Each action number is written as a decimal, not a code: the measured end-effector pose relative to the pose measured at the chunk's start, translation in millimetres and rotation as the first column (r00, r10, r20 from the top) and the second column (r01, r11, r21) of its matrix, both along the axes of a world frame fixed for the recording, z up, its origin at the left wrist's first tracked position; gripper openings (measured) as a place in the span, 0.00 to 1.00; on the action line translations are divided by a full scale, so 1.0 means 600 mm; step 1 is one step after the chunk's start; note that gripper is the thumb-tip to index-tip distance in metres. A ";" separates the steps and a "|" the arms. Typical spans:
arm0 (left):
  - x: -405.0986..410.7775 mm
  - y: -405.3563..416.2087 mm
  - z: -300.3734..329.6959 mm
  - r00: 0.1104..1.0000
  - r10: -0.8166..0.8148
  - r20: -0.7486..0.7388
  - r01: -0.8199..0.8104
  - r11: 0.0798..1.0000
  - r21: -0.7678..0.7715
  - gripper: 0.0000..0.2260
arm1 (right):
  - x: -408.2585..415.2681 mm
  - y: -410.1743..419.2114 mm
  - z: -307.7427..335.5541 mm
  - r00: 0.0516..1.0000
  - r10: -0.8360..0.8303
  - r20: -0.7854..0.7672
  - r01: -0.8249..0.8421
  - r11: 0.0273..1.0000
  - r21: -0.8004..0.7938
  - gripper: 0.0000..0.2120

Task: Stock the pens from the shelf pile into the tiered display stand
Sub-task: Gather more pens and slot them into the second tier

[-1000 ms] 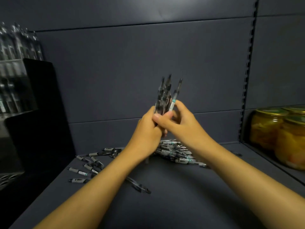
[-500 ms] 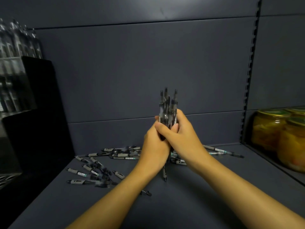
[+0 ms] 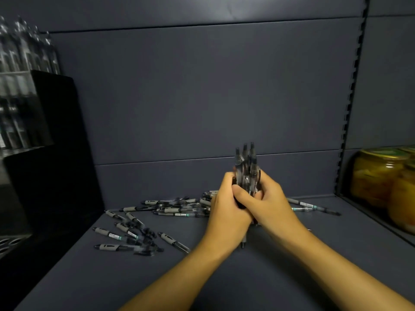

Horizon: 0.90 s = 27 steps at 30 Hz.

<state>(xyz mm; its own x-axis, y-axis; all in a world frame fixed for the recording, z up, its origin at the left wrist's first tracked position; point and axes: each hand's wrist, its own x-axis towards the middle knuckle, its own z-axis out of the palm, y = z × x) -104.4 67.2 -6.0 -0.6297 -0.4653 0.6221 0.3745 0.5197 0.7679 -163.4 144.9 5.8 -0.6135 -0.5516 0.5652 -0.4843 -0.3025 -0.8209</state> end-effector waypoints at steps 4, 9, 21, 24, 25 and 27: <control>0.000 0.001 -0.010 0.999 -0.038 -0.029 0.040 0.996 0.074 0.10 | 0.002 0.001 -0.006 1.000 0.012 -0.017 -0.012 1.000 -0.010 0.09; -0.004 0.006 -0.023 0.997 -0.070 -0.030 0.074 0.986 0.148 0.14 | -0.003 0.007 -0.021 0.999 0.038 -0.016 -0.038 0.999 0.022 0.13; -0.004 0.003 -0.047 0.975 -0.104 0.195 0.076 0.986 0.148 0.11 | -0.021 0.004 -0.057 0.968 0.156 0.199 -0.185 0.974 0.134 0.18; -0.005 0.000 -0.050 0.969 -0.106 0.225 0.077 0.988 0.135 0.11 | -0.022 0.003 -0.059 0.953 0.174 0.247 -0.205 0.973 0.103 0.19; -0.006 -0.002 -0.052 0.967 -0.112 0.229 0.080 0.986 0.145 0.11 | -0.022 0.002 -0.059 0.952 0.173 0.254 -0.203 0.975 0.095 0.16; -0.007 -0.004 -0.052 0.969 -0.112 0.220 0.083 0.987 0.137 0.11 | -0.019 0.002 -0.055 0.961 0.162 0.222 -0.184 0.979 0.083 0.10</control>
<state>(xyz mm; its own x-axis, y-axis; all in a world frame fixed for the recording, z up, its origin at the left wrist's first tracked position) -108.8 65.1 -37.1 -0.7934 -0.4597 0.3989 0.2281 0.3831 0.8951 -174.7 145.9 -27.4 -0.6035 -0.7080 0.3667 -0.2422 -0.2753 -0.9303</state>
